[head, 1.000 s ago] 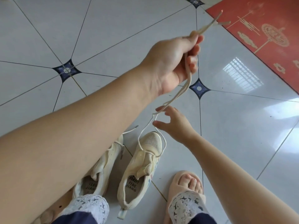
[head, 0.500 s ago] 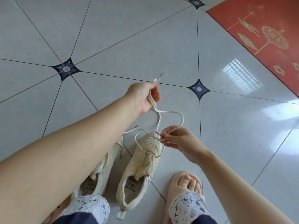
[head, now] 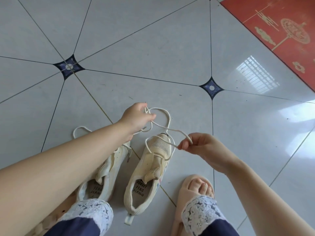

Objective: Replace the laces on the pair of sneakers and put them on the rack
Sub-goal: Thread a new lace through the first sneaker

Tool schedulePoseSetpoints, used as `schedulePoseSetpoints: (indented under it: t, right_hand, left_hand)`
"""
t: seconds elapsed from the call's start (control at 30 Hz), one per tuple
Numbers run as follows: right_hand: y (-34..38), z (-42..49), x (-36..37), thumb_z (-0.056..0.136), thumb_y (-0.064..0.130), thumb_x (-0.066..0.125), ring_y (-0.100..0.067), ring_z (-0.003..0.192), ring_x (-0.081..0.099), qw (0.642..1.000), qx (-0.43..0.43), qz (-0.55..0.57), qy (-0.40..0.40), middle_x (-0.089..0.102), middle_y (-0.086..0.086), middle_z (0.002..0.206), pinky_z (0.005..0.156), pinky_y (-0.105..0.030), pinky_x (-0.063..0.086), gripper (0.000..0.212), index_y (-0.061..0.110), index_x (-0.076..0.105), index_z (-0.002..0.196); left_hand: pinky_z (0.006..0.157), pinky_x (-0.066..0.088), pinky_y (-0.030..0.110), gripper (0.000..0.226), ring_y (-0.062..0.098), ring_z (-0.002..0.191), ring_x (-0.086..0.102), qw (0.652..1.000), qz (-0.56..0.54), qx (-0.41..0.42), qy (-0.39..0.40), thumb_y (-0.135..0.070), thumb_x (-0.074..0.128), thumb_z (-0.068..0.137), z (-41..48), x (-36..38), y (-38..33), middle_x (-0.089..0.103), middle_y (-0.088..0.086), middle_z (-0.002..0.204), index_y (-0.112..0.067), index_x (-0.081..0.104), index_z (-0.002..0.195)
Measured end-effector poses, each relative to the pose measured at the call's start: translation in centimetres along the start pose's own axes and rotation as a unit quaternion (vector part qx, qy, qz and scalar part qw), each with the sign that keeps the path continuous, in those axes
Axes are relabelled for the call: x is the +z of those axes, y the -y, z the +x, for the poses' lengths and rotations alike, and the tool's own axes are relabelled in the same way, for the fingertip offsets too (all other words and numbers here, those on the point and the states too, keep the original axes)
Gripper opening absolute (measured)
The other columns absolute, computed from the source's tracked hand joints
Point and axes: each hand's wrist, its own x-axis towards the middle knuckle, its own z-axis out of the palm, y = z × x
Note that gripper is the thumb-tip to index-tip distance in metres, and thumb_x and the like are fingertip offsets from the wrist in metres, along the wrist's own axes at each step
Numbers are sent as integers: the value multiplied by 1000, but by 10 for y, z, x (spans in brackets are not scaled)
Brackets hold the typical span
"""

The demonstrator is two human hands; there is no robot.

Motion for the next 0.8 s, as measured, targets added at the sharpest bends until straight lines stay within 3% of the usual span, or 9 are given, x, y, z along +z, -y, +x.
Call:
schedulePoseSetpoints:
  t: [0.07,0.13,0.23,0.33,0.43,0.5,0.63,0.73,0.8]
  right_hand:
    - [9,1,3,84,-8,56,-8,87,64,998,-39,53,0,70,4,79,83,-16,46,39,24,71,67]
    - [20,3,8,78,0,59,-9,85,64,990,-58,125,-2,70,4,77,81,-16,48,28,23,71,67]
    - [32,4,15,75,3,59,-11,78,65,974,-85,210,11,68,0,75,75,-19,50,21,20,70,71]
    - [42,5,9,73,11,63,-11,72,64,942,-58,330,1,64,3,71,68,-22,53,14,20,69,82]
    - [44,5,-21,81,20,50,-6,63,60,895,-22,437,-92,56,10,60,69,-23,53,17,18,63,92]
    - [41,2,-44,88,22,42,-4,58,56,882,-4,441,-166,51,11,55,68,-22,53,19,17,61,93]
    - [27,-10,-73,97,21,33,-6,55,52,867,-16,432,-249,50,10,57,67,-20,52,29,15,61,98]
    - [23,-16,-81,99,20,31,-7,52,48,848,-21,440,-294,49,9,56,61,-17,49,31,13,62,98]
    - [25,-17,-77,99,17,33,-7,50,47,848,-25,437,-299,49,8,54,58,-16,48,30,13,62,94]
  left_hand:
    - [83,37,22,34,11,103,53,997,27,54,-55,-23,64,85,-16,1,2,55,3,120,-13,54,116]
    - [81,44,17,21,8,94,57,991,16,125,52,-22,61,87,-35,6,2,61,0,107,-16,58,106]
    - [83,43,11,25,4,90,60,960,41,182,207,-17,61,86,-55,17,2,66,-3,95,-22,59,110]
    - [73,44,25,16,9,66,55,964,50,187,183,-15,57,88,-53,14,4,61,-4,64,-29,64,84]
    - [72,44,27,24,1,58,52,968,113,174,141,-14,57,88,-43,-7,18,57,-9,55,-25,64,69]
    - [67,42,21,27,-6,57,53,964,163,166,131,-14,57,88,-39,-23,33,58,-11,52,-27,63,65]
    - [65,38,20,26,5,69,55,923,329,158,121,-18,56,87,-34,-43,55,61,-10,64,-30,63,65]
    - [64,30,20,17,10,82,52,891,415,145,109,-21,54,89,-31,-47,57,56,-13,71,-19,70,83]
    - [74,34,21,20,15,99,51,858,477,158,104,-29,54,90,-32,-45,50,58,-11,89,-20,67,102]
